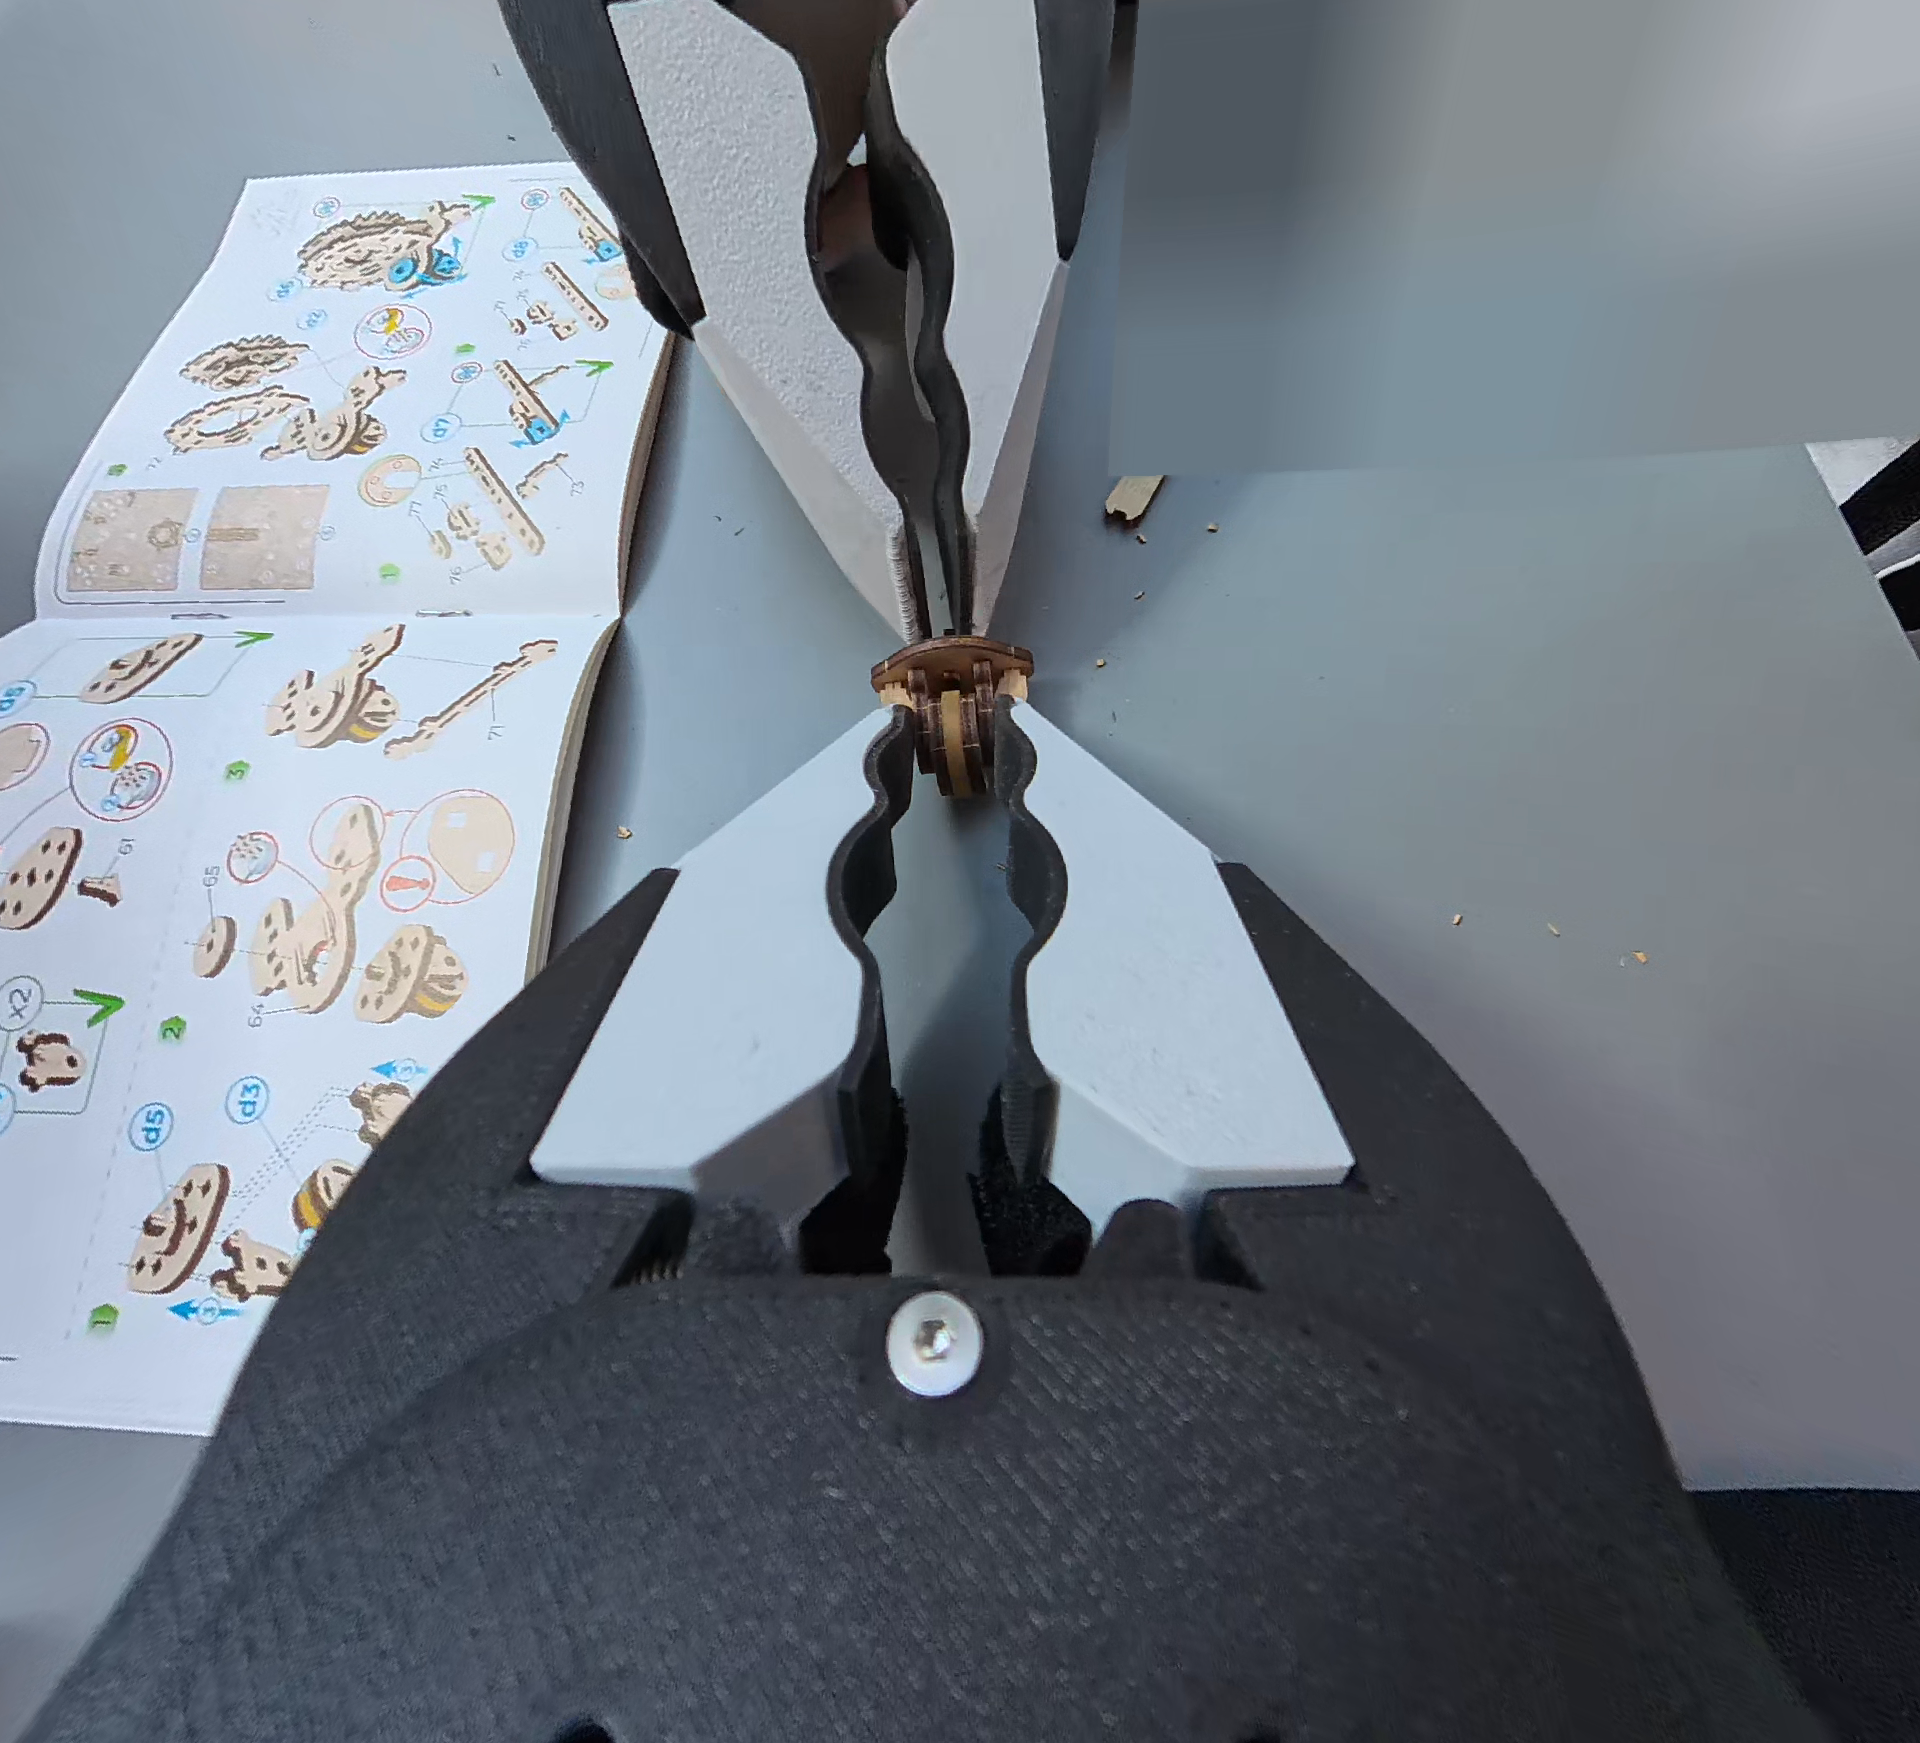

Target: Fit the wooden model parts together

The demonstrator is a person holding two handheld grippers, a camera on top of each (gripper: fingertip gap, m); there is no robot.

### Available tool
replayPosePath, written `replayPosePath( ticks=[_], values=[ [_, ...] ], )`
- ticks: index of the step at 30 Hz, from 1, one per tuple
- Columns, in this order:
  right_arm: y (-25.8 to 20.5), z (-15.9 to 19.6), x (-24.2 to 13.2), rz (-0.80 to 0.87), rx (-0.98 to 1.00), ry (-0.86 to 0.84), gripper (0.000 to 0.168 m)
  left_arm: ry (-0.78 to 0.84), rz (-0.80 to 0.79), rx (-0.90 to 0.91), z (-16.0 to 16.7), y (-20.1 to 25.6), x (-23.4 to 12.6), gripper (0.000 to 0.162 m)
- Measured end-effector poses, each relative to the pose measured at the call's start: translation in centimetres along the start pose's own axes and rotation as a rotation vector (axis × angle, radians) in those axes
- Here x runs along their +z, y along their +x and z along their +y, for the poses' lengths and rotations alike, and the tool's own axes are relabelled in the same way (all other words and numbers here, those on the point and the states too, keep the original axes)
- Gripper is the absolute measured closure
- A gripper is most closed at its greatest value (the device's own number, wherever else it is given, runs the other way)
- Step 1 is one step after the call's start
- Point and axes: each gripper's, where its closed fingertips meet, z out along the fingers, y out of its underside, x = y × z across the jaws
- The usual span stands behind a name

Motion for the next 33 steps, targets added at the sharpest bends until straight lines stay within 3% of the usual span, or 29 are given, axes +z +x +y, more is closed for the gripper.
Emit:
replayPosePath(
  ticks=[33],
  values=[
    [-0.27, -0.52, 0.41, 0.038, -0.030, -0.089, 0.168, -0.003, -0.020, 0.031, 0.06, 0.23, -0.05, 0.149]
  ],
)
